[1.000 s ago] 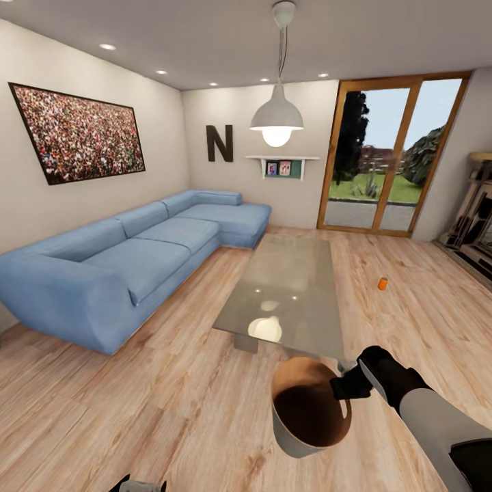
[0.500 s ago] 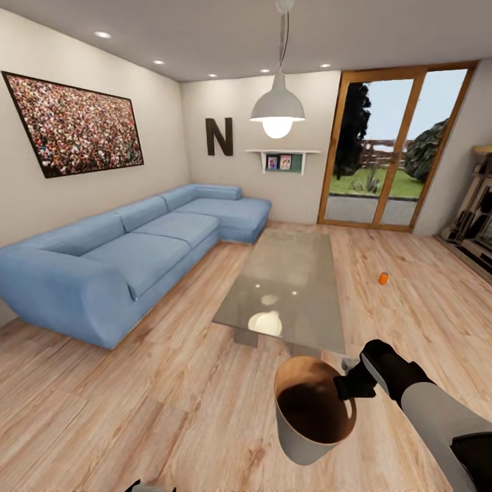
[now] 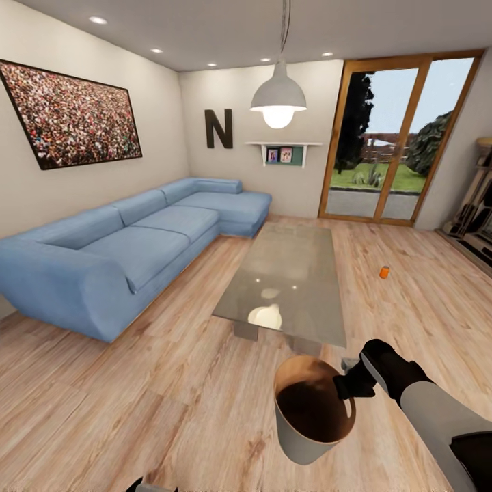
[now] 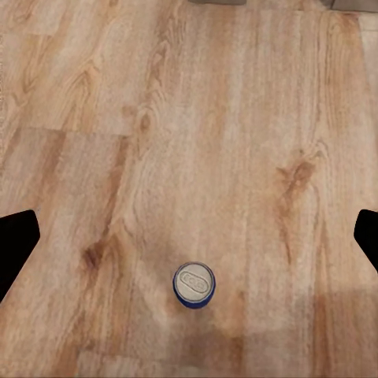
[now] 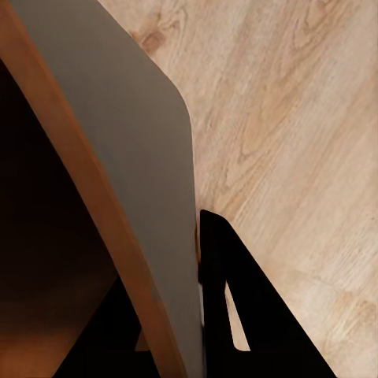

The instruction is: Put the three can of soda from the living room inside the tash can in the kitchen.

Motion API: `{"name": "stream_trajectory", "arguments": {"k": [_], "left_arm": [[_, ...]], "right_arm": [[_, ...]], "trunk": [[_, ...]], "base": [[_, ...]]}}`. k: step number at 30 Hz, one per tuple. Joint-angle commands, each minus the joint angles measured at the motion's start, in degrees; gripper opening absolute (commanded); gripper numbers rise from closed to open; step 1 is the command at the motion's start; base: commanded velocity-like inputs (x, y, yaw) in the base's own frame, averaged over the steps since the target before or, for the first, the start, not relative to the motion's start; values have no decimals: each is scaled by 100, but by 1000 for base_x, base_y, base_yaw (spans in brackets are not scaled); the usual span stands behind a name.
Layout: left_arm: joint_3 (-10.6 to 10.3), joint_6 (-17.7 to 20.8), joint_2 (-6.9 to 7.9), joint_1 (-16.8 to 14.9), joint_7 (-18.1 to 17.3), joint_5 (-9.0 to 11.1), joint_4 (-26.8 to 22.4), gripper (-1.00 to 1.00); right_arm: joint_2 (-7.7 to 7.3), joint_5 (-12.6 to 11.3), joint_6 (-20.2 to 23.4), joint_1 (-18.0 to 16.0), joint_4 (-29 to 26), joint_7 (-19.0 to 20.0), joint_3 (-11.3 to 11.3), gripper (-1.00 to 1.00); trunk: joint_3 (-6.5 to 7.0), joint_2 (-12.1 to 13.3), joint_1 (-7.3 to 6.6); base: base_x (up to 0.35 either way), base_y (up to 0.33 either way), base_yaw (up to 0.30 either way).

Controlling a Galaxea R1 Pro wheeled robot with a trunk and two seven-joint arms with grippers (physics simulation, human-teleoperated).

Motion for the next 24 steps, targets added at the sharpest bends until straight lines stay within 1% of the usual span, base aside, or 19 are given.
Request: {"name": "stream_trajectory", "arguments": {"k": [1, 24], "left_arm": [[2, -1, 0, -1, 2, 3, 1, 100], [11, -5, -12, -4, 10, -22, 35, 100]], "right_arm": [[1, -162, 33, -4, 0, 38, -20, -100], [50, -165, 17, -4, 0, 38, -19, -100]], "trunk": [[-27, -42, 22], [-644, -965, 527]], "base": [[0, 0, 0], [0, 0, 0]]}}
